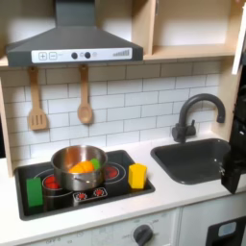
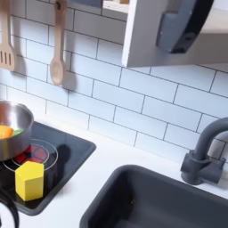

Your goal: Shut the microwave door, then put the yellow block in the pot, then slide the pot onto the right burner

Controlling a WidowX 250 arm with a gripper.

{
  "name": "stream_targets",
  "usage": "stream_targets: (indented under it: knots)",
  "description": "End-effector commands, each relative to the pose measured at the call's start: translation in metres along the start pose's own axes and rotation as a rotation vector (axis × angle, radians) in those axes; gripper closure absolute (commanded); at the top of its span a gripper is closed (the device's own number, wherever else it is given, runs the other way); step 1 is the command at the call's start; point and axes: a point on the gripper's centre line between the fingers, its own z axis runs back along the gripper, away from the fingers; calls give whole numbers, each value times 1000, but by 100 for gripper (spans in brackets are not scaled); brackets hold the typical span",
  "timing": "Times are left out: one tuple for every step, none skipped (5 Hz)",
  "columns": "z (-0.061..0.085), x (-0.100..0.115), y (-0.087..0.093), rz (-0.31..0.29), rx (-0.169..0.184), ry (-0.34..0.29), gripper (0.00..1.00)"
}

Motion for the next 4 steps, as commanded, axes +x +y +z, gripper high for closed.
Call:
stream_targets:
  knots:
    - [0,0,0,2,0,-2,0]
    - [-2,6,0,-11,21,-14,0]
    - [-6,10,1,8,27,-7,0]
    - [-7,15,-2,-16,28,-4,0]
